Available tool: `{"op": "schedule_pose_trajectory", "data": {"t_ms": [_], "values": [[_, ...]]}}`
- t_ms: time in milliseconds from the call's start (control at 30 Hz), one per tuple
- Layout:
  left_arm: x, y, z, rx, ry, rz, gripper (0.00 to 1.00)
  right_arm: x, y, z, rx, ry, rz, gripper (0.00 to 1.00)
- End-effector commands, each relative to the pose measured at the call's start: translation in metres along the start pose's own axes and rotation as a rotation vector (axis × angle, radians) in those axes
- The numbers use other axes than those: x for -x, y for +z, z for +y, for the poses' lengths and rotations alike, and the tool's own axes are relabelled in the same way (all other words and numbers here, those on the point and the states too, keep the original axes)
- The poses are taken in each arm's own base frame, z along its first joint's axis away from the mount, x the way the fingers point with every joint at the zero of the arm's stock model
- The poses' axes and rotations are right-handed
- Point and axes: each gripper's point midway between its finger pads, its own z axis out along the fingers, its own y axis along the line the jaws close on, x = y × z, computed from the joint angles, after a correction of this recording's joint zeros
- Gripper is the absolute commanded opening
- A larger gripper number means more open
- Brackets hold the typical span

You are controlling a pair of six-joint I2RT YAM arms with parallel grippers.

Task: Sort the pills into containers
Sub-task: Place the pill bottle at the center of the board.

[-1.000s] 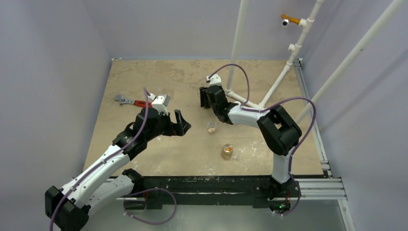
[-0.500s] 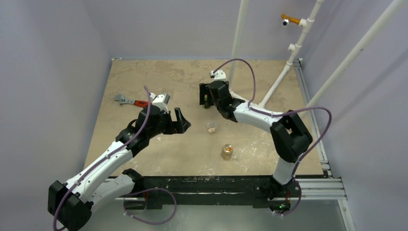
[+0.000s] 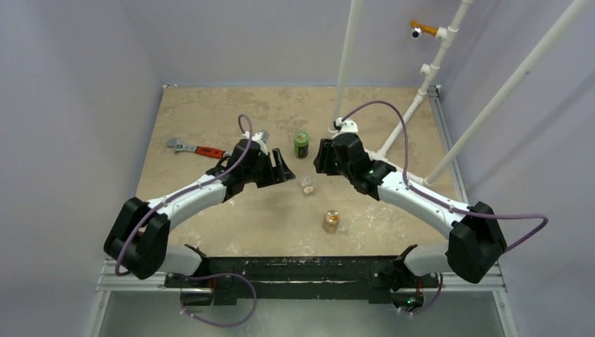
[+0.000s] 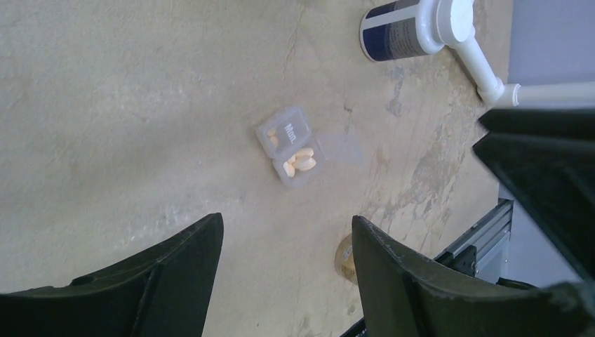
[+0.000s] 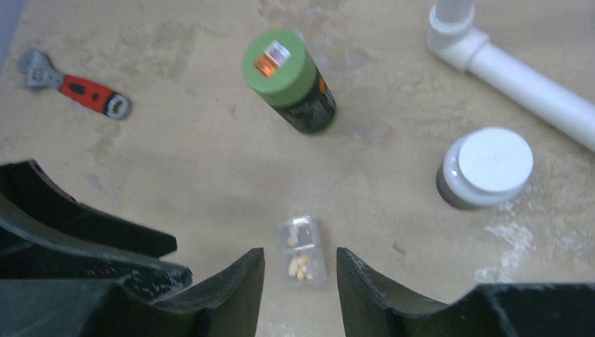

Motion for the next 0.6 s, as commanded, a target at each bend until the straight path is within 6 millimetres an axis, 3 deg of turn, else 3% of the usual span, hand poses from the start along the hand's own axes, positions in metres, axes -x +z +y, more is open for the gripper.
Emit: {"op": "schedule_pose_trajectory", "data": {"t_ms": [0, 200, 567], "values": [[0.033, 0.021, -0.037, -0.127, -0.025, -0.058, 0.65, -0.04, -0.004, -0.018, -0.014, 0.045, 0.116, 0.38], [0.034, 0.052, -0.026, -0.079, -0.035, -0.023, 0.6, -0.055, 0.005, -0.031, 0.014, 0.106, 0.162, 0.25], [0.016, 0.084, -0.01, -0.018, -0.043, 0.046, 0.52, -0.078, 0.02, -0.03, 0.055, 0.126, 0.232, 0.2]]}}
